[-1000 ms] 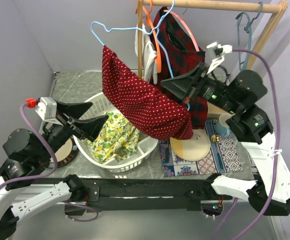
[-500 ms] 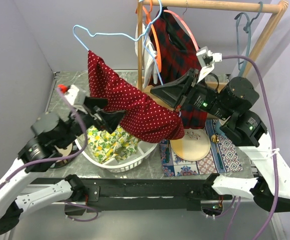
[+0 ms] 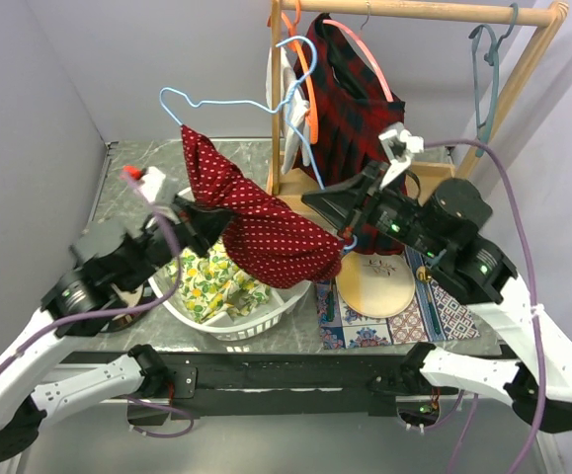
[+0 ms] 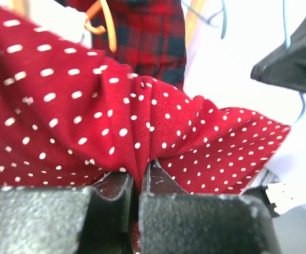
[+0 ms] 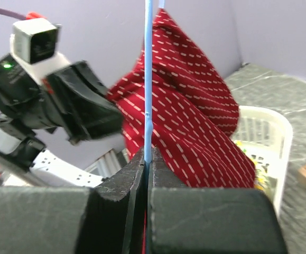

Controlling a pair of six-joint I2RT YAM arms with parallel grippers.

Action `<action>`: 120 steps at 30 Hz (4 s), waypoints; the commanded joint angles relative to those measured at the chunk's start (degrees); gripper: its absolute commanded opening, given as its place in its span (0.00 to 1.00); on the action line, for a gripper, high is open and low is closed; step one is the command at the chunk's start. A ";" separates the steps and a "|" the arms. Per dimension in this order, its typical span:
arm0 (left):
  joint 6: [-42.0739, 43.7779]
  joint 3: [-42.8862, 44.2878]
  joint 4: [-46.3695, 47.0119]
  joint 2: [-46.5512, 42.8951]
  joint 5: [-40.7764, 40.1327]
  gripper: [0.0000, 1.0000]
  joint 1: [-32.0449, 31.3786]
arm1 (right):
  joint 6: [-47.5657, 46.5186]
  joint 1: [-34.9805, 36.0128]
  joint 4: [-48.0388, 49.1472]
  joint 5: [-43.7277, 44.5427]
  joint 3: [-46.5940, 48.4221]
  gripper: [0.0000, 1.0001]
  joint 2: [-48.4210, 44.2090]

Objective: Remove the skirt from the hanger

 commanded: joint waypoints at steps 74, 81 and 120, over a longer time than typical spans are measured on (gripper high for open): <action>-10.34 -1.83 -10.51 2.77 -23.95 0.99 0.20 | -5.73 0.30 -4.01 20.84 2.94 0.00 -9.21; 0.82 0.46 -0.41 6.82 -20.78 0.99 0.20 | -13.54 0.30 -7.60 41.48 14.91 0.00 -0.69; 16.92 -15.71 11.57 6.73 -27.72 0.99 -8.68 | -23.56 -31.15 -11.83 35.12 14.22 0.00 10.04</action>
